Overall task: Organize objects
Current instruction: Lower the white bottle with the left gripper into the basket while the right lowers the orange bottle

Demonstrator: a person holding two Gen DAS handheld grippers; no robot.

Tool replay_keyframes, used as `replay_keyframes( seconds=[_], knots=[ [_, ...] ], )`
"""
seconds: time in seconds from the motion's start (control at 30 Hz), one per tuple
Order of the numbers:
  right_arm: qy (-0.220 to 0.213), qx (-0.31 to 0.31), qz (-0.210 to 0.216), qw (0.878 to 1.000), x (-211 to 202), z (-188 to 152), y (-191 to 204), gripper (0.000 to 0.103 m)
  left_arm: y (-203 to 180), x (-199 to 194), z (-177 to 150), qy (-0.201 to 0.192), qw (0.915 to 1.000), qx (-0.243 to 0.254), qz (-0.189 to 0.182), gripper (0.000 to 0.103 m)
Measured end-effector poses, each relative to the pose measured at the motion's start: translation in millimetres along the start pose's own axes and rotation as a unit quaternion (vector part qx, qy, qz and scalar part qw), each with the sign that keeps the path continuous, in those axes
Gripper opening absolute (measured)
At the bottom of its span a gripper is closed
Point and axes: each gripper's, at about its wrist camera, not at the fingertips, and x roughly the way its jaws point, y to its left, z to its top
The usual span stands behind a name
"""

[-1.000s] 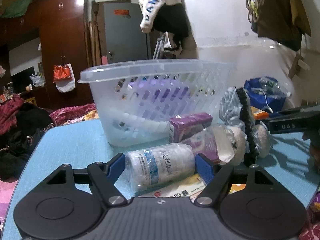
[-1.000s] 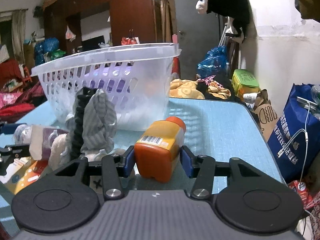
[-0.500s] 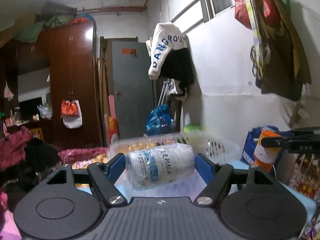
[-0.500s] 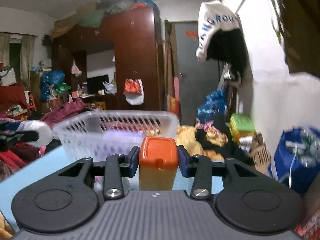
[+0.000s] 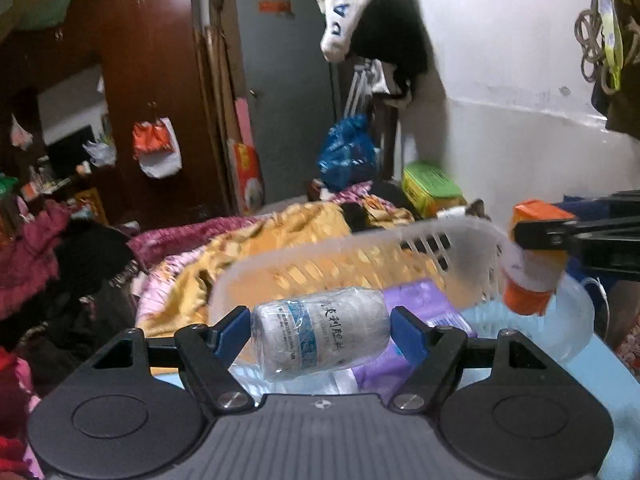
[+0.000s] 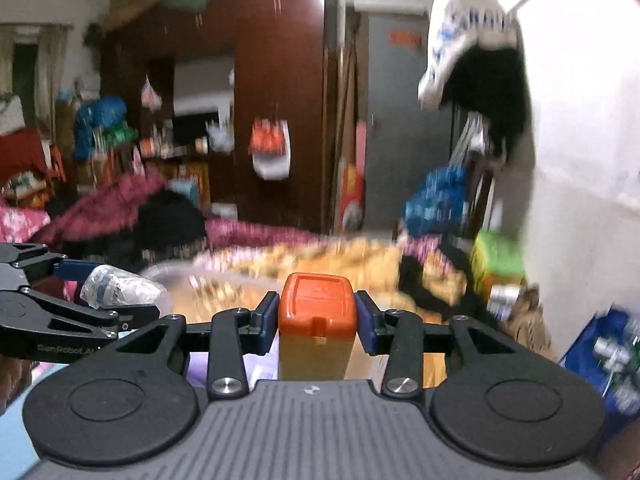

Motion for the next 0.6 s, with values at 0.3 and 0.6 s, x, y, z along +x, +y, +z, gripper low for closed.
replay_keyframes(
  seconds=[0.3,0.6],
  knots=[
    [0.042,0.006,-0.006,0.999,22,-22,-3,0.044,6,15,-12,0.014,0.9998,-0.013,-0.011,0.079],
    [0.061,0.005,-0.005,0.998,31,-28,-4,0.045,6,14,-22,0.003,0.9996,-0.017,-0.022,0.079]
  ],
)
